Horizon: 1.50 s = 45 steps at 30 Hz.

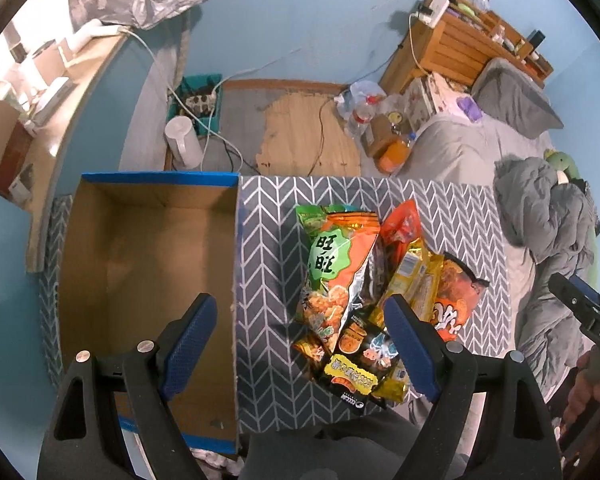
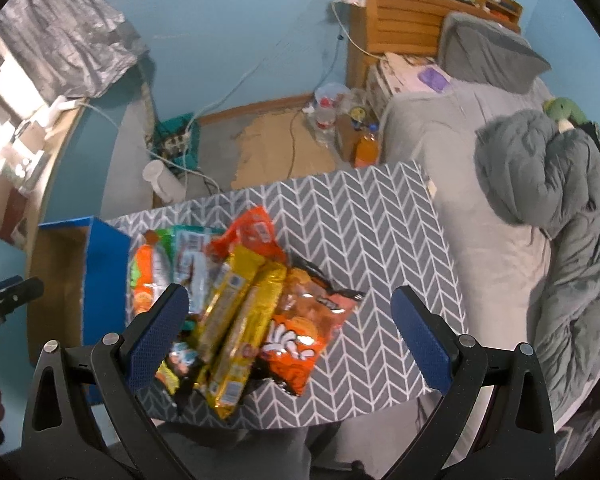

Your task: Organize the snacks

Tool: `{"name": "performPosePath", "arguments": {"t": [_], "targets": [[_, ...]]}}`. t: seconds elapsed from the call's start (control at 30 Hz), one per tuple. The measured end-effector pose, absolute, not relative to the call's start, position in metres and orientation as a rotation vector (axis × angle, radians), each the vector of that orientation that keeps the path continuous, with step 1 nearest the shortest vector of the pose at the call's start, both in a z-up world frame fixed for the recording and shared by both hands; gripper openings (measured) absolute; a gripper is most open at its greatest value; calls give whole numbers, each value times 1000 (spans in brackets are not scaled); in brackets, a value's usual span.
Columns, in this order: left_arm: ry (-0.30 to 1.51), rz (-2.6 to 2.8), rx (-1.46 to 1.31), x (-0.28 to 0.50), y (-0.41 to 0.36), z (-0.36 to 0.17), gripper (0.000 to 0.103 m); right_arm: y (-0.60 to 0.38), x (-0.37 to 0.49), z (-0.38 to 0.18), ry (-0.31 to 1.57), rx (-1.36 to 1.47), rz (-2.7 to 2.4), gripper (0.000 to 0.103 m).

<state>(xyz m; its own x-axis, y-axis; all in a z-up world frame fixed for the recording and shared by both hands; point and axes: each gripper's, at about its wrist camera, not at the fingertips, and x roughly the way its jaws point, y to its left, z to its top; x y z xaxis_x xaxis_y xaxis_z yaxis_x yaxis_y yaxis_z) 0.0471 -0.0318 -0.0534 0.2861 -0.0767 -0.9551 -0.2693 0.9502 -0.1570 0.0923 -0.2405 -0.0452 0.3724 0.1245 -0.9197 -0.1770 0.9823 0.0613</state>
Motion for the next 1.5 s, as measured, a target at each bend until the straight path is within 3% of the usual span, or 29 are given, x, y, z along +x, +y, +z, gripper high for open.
{"name": "performPosePath", "arguments": {"t": [0.63, 1.13, 1.2, 1.37, 1.5], "targets": [[1413, 80, -287, 86, -63, -132, 87, -276, 94, -167, 1377, 142, 122, 100], [1482, 104, -269, 104, -71, -183, 87, -269, 96, -227, 1464, 205, 99, 99], [1477, 112, -268, 105, -71, -187, 87, -266, 97, -232, 1463, 209, 103, 89], [1477, 104, -261, 110, -71, -197, 87, -260, 100, -244, 1465, 235, 131, 85], [1482, 79, -266, 109, -72, -205, 87, -251, 105, -253, 1475, 244, 156, 72]]}}
